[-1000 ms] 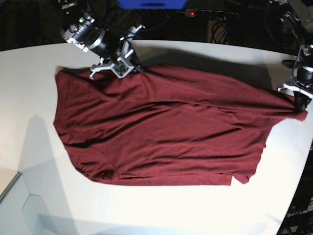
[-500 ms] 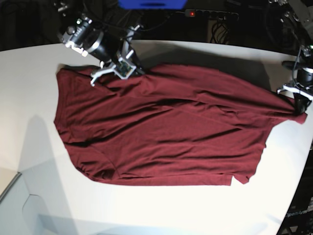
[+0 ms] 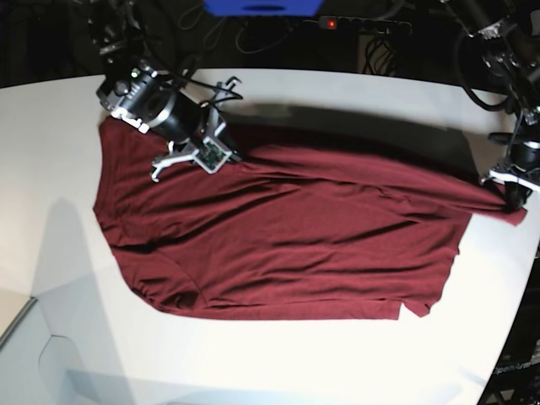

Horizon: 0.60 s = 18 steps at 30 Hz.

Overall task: Layout the t-shirt on the table in an organized manner, then fold the t-shirt properly
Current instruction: 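Lift the shirt edge with both grippers and pull it toward the hem, then drag the held shirt edge with the right gripper away from the left gripper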

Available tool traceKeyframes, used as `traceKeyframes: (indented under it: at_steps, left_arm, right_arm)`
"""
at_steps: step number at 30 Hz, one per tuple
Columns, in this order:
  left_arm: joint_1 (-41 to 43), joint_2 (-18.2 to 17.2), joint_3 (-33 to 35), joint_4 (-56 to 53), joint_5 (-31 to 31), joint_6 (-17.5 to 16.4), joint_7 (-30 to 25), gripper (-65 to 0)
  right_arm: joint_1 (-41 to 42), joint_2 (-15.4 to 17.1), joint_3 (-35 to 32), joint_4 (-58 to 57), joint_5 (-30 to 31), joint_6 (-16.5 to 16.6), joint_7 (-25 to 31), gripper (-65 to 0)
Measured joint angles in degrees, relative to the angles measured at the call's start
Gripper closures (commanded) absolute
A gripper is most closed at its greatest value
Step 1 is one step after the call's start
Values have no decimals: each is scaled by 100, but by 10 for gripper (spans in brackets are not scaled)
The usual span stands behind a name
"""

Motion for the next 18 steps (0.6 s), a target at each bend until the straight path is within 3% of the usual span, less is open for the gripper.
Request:
traceKeyframes:
  at_steps: [9, 18]
  left_arm:
    - [-693, 7, 31, -584, -7, 2, -42, -1]
    - [-1102, -11, 780, -1392, 2, 37, -61, -1]
  right_arm:
    - [619, -11, -11, -815, -9, -2, 2, 0]
    - [1137, -24, -17, -1425, -2, -2, 7, 0]
